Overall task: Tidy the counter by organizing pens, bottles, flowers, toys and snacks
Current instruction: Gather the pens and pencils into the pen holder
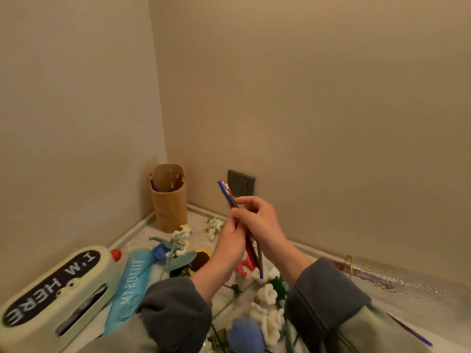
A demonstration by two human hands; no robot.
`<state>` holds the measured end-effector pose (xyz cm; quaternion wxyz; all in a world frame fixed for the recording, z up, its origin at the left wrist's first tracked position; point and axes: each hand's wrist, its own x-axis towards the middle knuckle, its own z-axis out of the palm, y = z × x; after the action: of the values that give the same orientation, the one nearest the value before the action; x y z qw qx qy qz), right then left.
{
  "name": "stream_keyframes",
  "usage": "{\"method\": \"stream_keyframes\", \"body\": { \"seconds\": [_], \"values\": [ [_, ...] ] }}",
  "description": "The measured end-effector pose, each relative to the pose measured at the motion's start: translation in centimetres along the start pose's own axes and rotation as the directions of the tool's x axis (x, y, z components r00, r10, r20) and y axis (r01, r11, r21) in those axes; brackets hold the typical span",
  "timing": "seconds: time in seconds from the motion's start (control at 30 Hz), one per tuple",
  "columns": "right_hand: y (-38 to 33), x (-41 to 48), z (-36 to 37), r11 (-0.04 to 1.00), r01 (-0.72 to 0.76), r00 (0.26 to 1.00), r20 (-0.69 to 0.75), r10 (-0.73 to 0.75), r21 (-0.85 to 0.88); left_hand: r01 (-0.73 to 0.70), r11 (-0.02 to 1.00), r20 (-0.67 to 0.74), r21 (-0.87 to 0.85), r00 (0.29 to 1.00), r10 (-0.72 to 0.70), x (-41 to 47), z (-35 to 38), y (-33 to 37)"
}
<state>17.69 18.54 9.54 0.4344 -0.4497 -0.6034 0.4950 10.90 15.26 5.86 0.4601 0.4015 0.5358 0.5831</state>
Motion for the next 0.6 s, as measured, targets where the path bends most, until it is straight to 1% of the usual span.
{"method": "stream_keyframes", "body": {
  "seconds": [0.03, 0.1, 0.17, 0.2, 0.23, 0.3, 0.37, 0.47, 0.53, 0.6],
  "values": [
    [-0.3, 0.3, 0.8, 0.999, -0.025, 1.0, 0.001, 0.025, 0.023, 0.008, 1.0, -0.006, 0.016, 1.0, -0.008, 0.2, -1.0, 0.1],
    [-0.8, 1.1, 2.1, 0.982, -0.121, 0.993, 0.006, 0.122, 0.147, 0.013, 0.998, -0.017, 0.068, 1.0, -0.012, 0.6, -3.2, 0.3],
    [-1.5, 2.0, 3.3, 0.928, -0.222, 0.974, 0.034, 0.222, 0.299, 0.023, 0.983, -0.015, 0.181, 1.0, -0.021, 1.0, -5.3, 0.2],
    [-1.7, 2.5, 3.8, 0.903, -0.256, 0.966, 0.048, 0.255, 0.346, 0.045, 0.972, -0.007, 0.231, 0.999, -0.045, 1.1, -6.2, 0.0],
    [-1.9, 3.1, 4.9, 0.883, -0.281, 0.958, 0.062, 0.278, 0.375, 0.071, 0.967, 0.007, 0.245, 0.997, -0.075, 1.3, -7.4, -0.3],
    [-2.0, 3.8, 6.2, 0.853, -0.3, 0.951, 0.066, 0.301, 0.427, 0.124, 0.969, 0.065, 0.212, 0.988, -0.14, 1.3, -8.4, -0.9],
    [-2.0, 4.4, 7.9, 0.825, -0.306, 0.947, 0.062, 0.316, 0.475, 0.154, 0.969, 0.093, 0.193, 0.98, -0.174, 1.3, -9.3, -1.2],
    [-1.5, 5.3, 10.4, 0.826, -0.283, 0.949, 0.017, 0.315, 0.487, 0.164, 0.973, 0.073, 0.162, 0.981, -0.178, 1.8, -10.8, -1.4],
    [-0.8, 5.9, 11.5, 0.825, -0.268, 0.953, 0.012, 0.302, 0.498, 0.18, 0.979, 0.055, 0.097, 0.981, -0.186, 2.2, -11.5, -1.4],
    [-0.6, 6.2, 12.3, 0.855, -0.252, 0.961, 0.014, 0.276, 0.454, 0.183, 0.982, 0.042, 0.051, 0.982, -0.185, 2.7, -12.5, -1.3]
  ]
}}
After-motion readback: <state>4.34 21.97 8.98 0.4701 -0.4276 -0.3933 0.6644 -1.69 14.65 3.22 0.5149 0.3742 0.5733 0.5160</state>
